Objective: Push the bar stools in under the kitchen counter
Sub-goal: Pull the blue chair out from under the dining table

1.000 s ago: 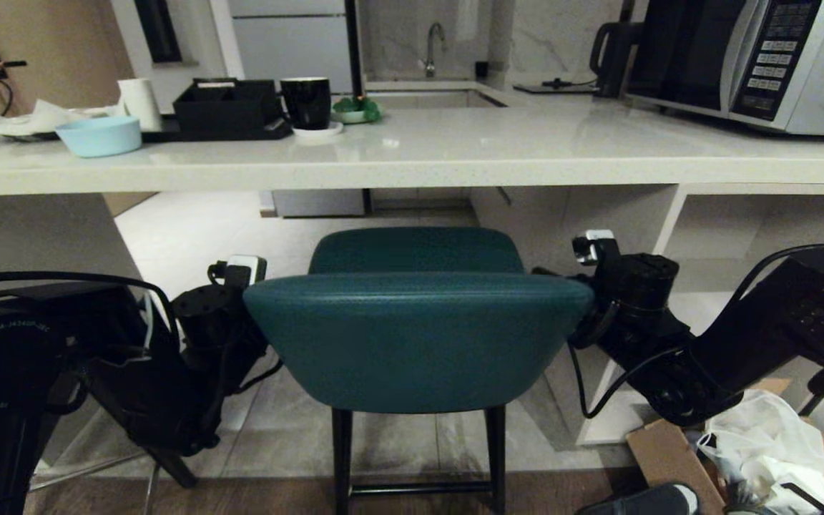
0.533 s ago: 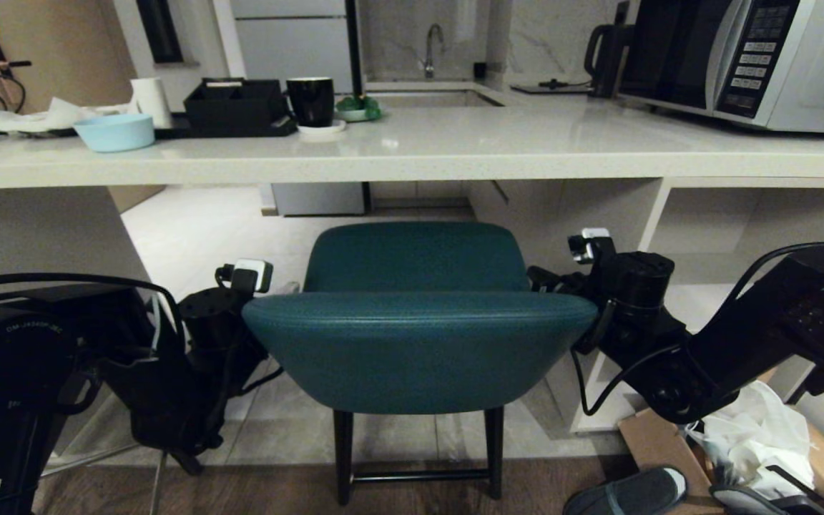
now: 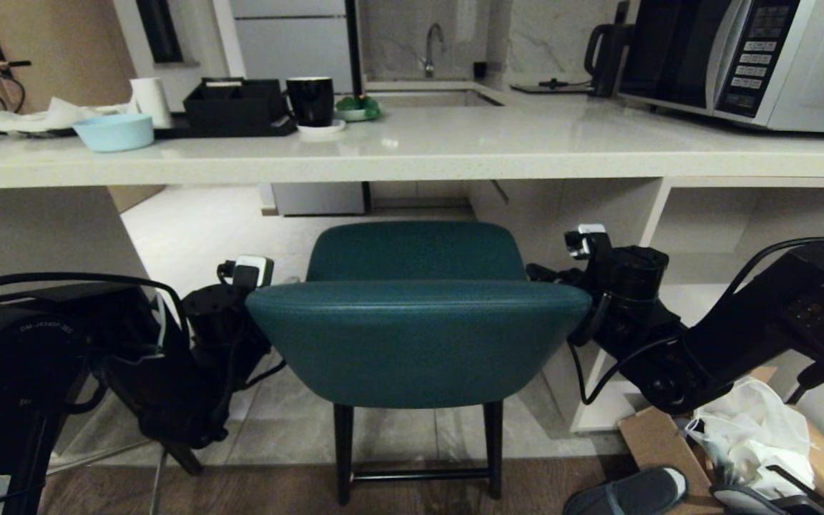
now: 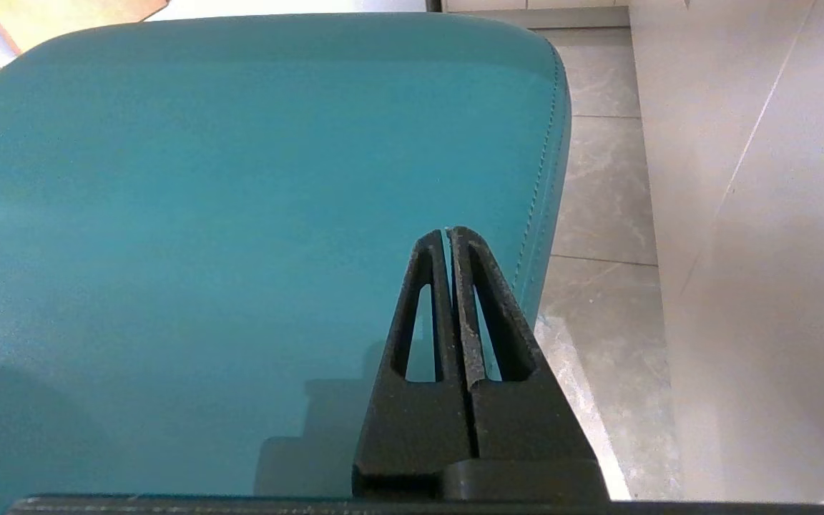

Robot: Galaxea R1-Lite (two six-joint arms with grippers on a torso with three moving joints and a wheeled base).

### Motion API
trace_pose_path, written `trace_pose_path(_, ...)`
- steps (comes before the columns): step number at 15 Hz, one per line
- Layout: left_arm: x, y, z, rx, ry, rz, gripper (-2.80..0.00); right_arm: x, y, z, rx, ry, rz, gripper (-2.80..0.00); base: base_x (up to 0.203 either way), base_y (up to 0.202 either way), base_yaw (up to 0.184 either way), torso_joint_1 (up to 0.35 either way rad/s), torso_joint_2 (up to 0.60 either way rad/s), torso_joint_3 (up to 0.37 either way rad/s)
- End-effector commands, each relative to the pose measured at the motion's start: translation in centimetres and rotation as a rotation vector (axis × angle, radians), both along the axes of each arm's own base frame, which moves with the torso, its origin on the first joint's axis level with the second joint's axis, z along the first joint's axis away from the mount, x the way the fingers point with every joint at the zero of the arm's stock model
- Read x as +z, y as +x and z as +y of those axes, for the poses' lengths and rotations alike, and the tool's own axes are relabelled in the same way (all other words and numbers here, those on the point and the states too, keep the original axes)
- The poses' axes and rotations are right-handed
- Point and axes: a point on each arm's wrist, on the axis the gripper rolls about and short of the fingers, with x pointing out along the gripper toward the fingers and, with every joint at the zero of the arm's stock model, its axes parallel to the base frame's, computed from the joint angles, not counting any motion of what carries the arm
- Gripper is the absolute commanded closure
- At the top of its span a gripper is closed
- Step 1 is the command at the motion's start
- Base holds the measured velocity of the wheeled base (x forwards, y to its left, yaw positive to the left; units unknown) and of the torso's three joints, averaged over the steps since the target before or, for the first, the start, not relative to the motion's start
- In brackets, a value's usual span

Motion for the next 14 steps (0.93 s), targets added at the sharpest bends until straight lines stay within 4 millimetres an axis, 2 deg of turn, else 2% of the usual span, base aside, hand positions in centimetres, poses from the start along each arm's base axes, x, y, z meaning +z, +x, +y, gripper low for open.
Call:
trace_pose_path(1,0.0,0.0,0.2,0.004,0.001,-0.006,0.0,-0.3,0.1,0.1,0.0,0.0,0.001,0.0,0.0,0.0,0.0,0.0,0.0,0.0)
trace_pose_path(4,1.1,1.1,0.6,0.022,-0.004,-0.052,0.0,0.1,0.2,0.3,0.005,0.004,-0.009,0.0,0.0,0.0,0.0,0.0,0.0,0.0)
trace_pose_path(8,2.9,3.3,1.2,0.065,-0.003,-0.04,0.0,1.1,-1.0,1.9,0.027,0.001,-0.009,0.0,0.0,0.0,0.0,0.0,0.0,0.0)
trace_pose_path(11,3.5,4.4,1.0,0.065,-0.005,-0.048,0.0,2.2,-2.1,2.5,0.051,0.001,-0.007,0.0,0.0,0.0,0.0,0.0,0.0,0.0)
trace_pose_path(14,3.6,5.2,0.6,0.061,-0.005,-0.044,0.0,3.0,-4.0,3.6,0.099,-0.001,-0.003,0.0,0.0,0.0,0.0,0.0,0.0,0.0)
